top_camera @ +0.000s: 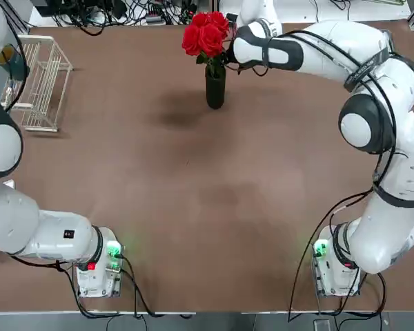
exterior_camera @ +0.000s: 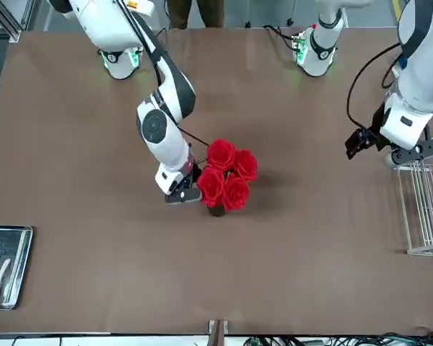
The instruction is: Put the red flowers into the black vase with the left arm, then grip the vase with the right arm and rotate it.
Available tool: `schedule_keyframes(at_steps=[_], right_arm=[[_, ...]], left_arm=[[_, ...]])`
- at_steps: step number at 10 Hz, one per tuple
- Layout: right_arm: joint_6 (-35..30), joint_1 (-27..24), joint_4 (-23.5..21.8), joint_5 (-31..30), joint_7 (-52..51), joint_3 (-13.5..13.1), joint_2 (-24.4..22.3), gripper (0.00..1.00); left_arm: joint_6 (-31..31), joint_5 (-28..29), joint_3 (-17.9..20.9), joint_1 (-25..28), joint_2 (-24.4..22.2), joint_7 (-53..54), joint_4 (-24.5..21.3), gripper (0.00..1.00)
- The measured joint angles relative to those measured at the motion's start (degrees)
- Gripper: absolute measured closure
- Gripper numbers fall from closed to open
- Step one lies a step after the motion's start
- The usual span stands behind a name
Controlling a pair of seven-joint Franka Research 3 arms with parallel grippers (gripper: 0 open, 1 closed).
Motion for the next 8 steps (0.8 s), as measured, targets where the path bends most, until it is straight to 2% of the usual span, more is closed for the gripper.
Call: schedule_keyframes(at_steps=[2, 3, 4, 7, 8], right_arm=[[0.84, 0.01, 0.01, 0.01, 0.0, 0.04, 0.47, 0.03], [0.95, 0.02, 0.13, 0.01, 0.0, 0.1, 0.48, 0.2], [0.95, 0.03, 0.38, 0.01, -0.04, 0.18, 0.48, 0.3], [0.94, 0.44, 0.62, 0.01, -0.08, 0.3, 0.5, 0.45], [0.94, 0.53, 0.69, 0.01, -0.07, 0.33, 0.5, 0.54]], left_arm=[[-3.42, 0.0, -0.01, -0.07, -0.25, 0.01, 1.29, 0.0], [-3.99, 0.0, -0.03, -0.3, -0.26, 0.01, 1.42, 0.0], [-4.03, -0.01, -0.25, -0.59, -0.26, 0.01, 1.45, 0.0], [-4.03, -0.01, -1.24, -1.22, -0.26, -0.02, 1.69, 0.0], [-4.03, -0.01, -1.22, -1.13, -0.26, -0.02, 1.71, 0.0]])
